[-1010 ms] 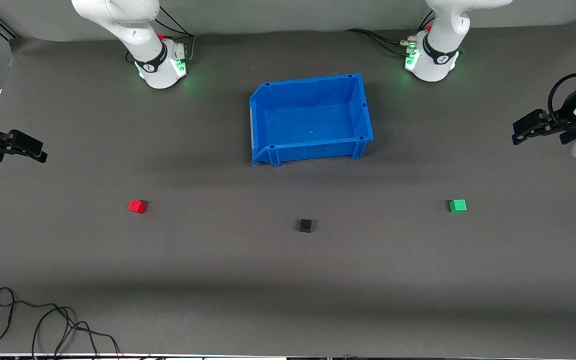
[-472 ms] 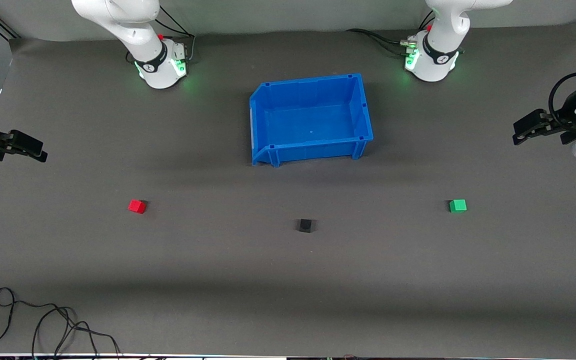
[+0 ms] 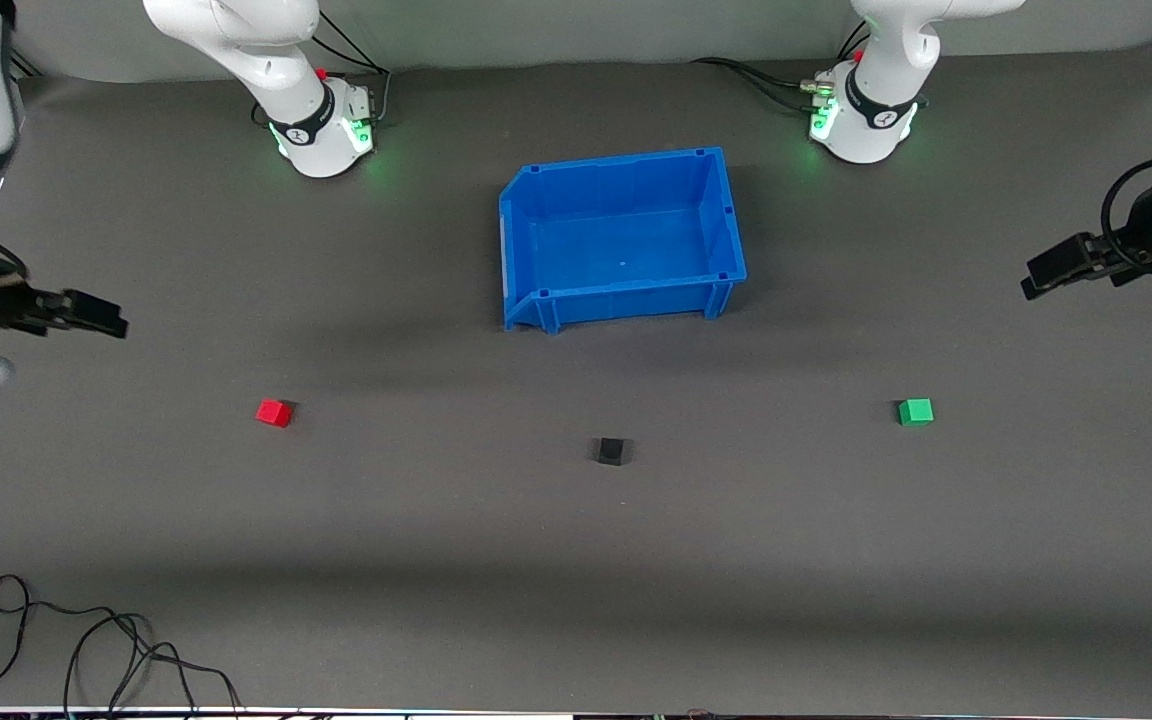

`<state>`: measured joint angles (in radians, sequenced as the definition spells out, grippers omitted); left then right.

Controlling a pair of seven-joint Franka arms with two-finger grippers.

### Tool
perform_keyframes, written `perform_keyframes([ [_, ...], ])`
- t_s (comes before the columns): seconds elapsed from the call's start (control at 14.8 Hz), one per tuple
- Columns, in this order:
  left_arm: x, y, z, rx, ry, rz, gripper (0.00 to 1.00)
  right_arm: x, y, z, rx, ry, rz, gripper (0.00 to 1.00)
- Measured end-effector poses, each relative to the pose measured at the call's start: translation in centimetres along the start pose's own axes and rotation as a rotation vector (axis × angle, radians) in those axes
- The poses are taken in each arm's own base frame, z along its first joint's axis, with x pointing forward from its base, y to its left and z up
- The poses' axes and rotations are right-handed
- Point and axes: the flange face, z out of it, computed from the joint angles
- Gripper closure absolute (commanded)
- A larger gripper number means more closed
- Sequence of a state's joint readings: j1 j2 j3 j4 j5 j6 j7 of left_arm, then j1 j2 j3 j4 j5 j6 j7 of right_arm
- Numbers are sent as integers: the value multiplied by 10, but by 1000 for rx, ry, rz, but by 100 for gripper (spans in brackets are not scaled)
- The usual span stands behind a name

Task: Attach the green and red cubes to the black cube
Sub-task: 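Reach the right gripper to the red cube while the left gripper reaches the green cube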

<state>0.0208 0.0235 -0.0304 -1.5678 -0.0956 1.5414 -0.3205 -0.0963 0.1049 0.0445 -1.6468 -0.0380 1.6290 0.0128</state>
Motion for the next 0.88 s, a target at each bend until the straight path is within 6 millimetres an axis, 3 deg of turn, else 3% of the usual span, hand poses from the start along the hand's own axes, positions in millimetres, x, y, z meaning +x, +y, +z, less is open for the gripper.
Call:
perform_keyframes([
  [0.27,21,-20,16,-93,-70,-384,0,7,-3,68,14,19,0,5],
  [0.47,40,-37,44,-92,-123,-598,0,6,9,119,71,56,53,5],
  [0.67,58,-53,93,-100,-152,-767,0,3,12,166,82,93,76,5],
  [0.88,65,-66,154,-148,-169,-908,0,4,9,206,80,123,79,5],
])
